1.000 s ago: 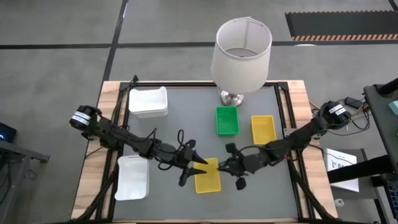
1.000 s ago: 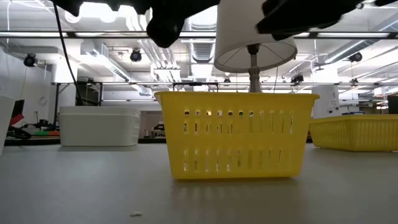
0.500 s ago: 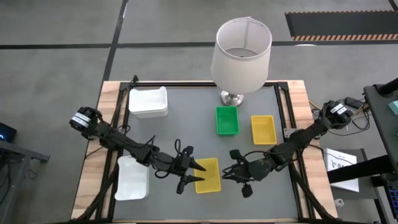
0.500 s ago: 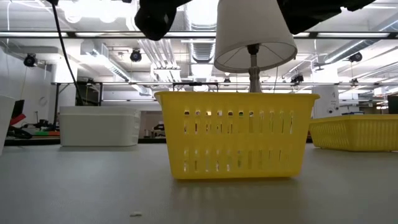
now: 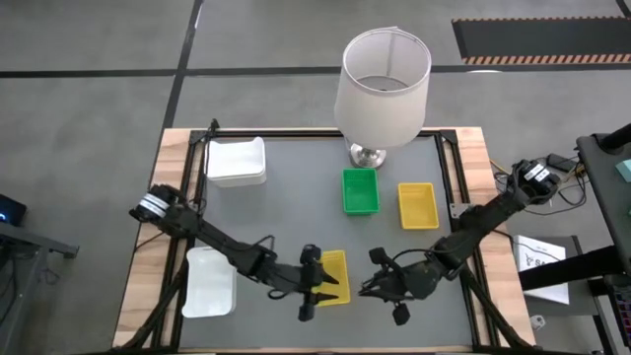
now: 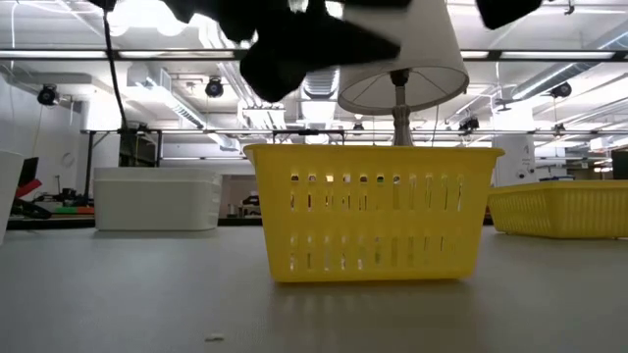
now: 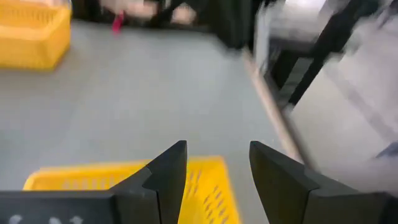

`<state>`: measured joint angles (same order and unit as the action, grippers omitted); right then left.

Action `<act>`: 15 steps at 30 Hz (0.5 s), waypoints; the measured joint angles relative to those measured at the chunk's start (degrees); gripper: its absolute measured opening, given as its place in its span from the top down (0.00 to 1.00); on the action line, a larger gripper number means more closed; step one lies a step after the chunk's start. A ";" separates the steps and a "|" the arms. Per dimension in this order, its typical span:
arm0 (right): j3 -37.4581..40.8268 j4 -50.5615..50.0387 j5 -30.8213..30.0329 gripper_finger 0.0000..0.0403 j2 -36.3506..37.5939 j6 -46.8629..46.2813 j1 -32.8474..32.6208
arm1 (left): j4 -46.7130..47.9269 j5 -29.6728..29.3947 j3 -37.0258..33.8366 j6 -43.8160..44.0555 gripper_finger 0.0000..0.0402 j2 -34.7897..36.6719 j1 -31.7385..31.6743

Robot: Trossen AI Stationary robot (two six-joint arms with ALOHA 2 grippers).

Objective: Stack baskets by color
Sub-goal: Stack the bottom yellow bin on the yellow bin

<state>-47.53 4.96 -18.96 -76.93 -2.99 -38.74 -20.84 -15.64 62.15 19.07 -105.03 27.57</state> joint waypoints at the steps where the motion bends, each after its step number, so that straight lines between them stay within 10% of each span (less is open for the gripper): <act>1: 0.00 -0.67 -1.30 0.98 0.00 -0.01 -0.67 | 3.95 -0.30 1.70 0.05 0.60 -0.60 0.00; 15: 0.02 -3.97 -5.75 0.98 0.00 -3.45 -3.87 | 21.34 -1.61 9.92 -0.13 0.60 -2.76 -0.04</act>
<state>-47.51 0.98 -24.71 -76.93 -6.44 -42.61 0.50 -17.26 72.07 18.94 -107.79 27.54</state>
